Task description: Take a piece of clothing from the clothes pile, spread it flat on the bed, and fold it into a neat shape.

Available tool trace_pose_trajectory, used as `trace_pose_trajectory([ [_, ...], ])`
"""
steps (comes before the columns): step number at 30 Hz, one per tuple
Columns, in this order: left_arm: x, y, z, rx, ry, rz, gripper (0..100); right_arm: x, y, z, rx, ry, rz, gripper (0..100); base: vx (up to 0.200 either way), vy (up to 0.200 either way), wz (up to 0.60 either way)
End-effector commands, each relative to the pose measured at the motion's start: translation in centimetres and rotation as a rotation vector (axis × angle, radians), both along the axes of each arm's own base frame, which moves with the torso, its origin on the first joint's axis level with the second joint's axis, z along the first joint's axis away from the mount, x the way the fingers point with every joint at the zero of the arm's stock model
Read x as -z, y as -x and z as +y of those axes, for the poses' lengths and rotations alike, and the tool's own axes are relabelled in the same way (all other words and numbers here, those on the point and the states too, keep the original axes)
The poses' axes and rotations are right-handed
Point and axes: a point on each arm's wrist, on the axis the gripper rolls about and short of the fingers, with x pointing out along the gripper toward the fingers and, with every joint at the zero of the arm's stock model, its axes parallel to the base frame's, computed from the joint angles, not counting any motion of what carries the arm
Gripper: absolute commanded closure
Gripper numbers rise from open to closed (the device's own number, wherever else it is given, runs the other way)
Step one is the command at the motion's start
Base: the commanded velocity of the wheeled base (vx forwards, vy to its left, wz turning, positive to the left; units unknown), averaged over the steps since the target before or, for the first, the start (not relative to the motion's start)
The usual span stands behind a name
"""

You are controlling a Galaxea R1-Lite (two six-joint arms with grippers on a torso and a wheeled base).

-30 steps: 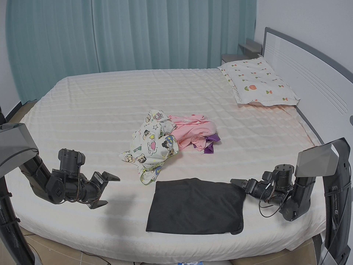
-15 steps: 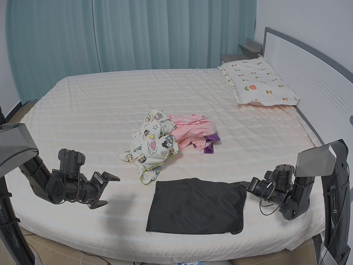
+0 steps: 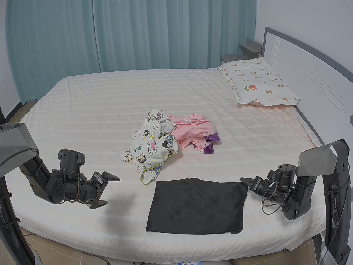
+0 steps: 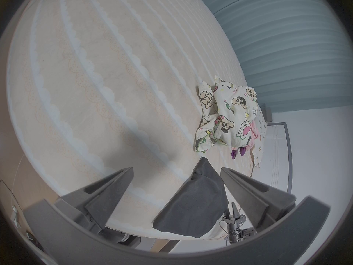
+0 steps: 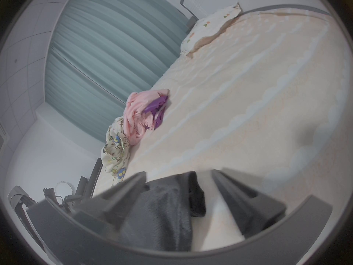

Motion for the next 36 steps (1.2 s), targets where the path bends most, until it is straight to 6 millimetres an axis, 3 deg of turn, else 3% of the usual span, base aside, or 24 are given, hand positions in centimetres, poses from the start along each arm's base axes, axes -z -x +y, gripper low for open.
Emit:
trace_pose_trajectory([
  [1,0.0,0.1,0.0,-0.002,0.000,0.001,0,-2.1,0.7,-0.5,0.013,-0.014,-0.056,0,0.000,0.000,0.00],
  [8,-0.2,0.4,0.3,-0.006,0.010,-0.032,0,-5.8,1.8,-1.4,0.037,-0.021,-0.129,0,0.000,0.000,0.00],
  [9,-1.8,1.2,0.3,-0.007,0.012,-0.131,0,-8.4,3.3,-1.6,0.044,-0.022,-0.176,0,0.000,0.000,0.00],
  [10,-2.6,1.7,0.4,-0.003,0.016,-0.176,0,-9.5,4.2,-1.8,0.056,-0.020,-0.193,0,0.000,0.000,0.00],
  [16,-7.2,3.5,0.6,0.033,-0.015,-0.424,0,-14.3,9.0,-2.7,0.069,-0.019,-0.294,0,0.000,0.000,0.00],
  [22,-12.1,7.8,1.0,0.058,-0.067,-0.636,0,-16.4,13.5,-3.3,0.041,0.085,-0.390,0,0.000,0.000,0.00],
  [27,-15.0,11.1,1.5,-0.012,-0.142,-0.789,0,-18.3,16.5,-3.6,0.034,0.131,-0.500,0,0.000,0.000,0.00],
  [30,-15.8,12.4,1.7,-0.028,-0.182,-0.825,0,-18.9,17.6,-3.7,0.032,0.155,-0.546,0,0.000,0.000,0.00],
  [36,-17.8,17.9,2.1,-0.028,-0.202,-0.921,0,-20.4,20.5,-4.2,0.034,0.220,-0.611,0,0.000,0.000,0.00],
])
